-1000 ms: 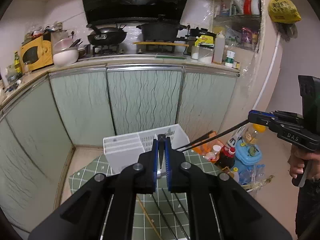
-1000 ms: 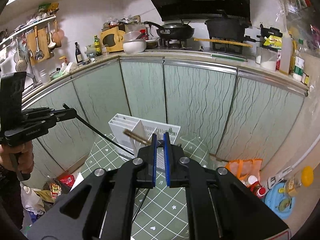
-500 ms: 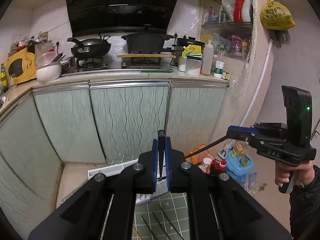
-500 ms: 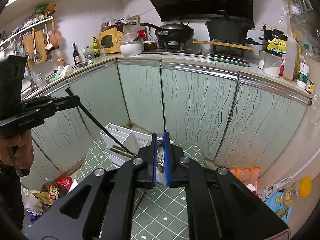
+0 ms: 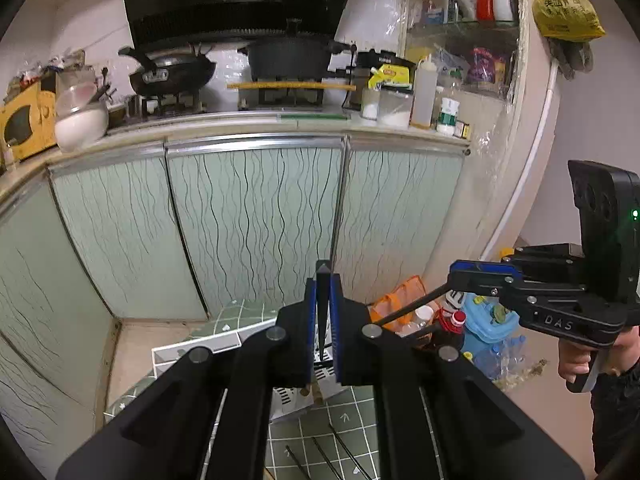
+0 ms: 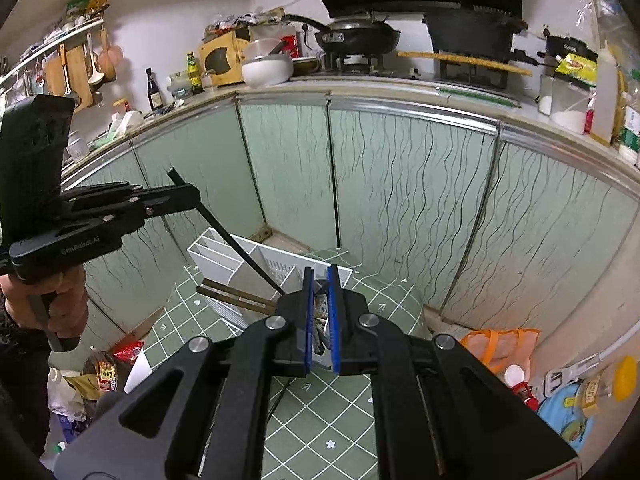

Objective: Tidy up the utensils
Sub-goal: 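Lower the black chopstick into the holder with the left tool while the right inserts its black one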

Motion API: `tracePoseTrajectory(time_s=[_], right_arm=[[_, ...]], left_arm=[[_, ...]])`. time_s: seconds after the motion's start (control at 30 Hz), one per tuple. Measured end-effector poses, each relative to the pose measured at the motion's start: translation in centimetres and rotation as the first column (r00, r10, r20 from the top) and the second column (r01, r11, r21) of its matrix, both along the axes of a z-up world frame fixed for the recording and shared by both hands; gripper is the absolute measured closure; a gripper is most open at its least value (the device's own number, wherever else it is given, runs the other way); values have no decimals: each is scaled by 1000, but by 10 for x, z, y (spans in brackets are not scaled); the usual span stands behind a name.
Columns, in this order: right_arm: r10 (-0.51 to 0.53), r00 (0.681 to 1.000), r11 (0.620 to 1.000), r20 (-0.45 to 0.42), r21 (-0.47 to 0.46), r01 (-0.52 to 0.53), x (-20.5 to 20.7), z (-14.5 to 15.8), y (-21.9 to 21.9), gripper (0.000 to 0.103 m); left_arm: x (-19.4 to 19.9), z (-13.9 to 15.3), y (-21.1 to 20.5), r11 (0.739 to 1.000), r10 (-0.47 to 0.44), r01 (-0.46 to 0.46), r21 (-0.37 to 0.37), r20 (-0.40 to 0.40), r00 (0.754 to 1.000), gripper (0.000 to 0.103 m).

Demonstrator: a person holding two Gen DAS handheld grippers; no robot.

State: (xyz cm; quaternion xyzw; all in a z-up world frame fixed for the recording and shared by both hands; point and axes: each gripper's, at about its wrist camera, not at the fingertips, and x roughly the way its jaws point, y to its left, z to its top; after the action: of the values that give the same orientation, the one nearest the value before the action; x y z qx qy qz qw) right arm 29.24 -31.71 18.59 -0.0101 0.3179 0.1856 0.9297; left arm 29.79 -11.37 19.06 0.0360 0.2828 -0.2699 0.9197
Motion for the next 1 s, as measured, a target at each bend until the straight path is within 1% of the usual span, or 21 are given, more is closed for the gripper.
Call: tracePoseTrajectory(time_s=[0.13,0.23,0.53,0.7,0.77,0.83,0.87,0.9,0.93,0.97,1.0], right_arm=[[3,1000,1000,-4,-4,-3,8,-12,4,97],[10,1000,1000,-4,8,-10,13,-21,5,97],[22,1000,1000,-6,10,-22,21,-42,4,97],[23,1000,1000,14,16,-24,19,-48,0,97],[22,1000,999,15,31,-23,19,-49,-3,96],[6,1000,999,13,52,-7,20,-50,-9,82],[-2,1000,998,16,62,1,20,-50,-12,72],[-8,1000,997,16,74,7,21,-49,-16,63],[-8,1000,997,17,82,7,20,-49,-18,58],[-11,1000,996,21,93,9,19,-48,-22,45],[-11,1000,995,26,98,8,18,-48,-23,33]], left_arm=[[7,-16,-4,1000,-10,10,25,-5,1000,95],[13,-28,-6,999,-18,19,27,-17,1000,95],[20,-48,-11,998,-34,35,55,-13,999,95],[23,-63,-11,997,-50,52,57,-32,998,95],[23,-67,-11,996,-49,51,70,-31,998,92],[21,-68,-11,996,-42,43,83,-19,999,81],[21,-68,-8,996,-37,38,76,-17,999,66],[21,-67,-6,997,-25,26,69,-11,1000,40],[20,-65,-2,998,-12,12,60,0,1000,27],[18,-63,2,999,-3,2,41,16,1000,14],[17,-62,6,1000,-1,1,28,23,1000,10]])
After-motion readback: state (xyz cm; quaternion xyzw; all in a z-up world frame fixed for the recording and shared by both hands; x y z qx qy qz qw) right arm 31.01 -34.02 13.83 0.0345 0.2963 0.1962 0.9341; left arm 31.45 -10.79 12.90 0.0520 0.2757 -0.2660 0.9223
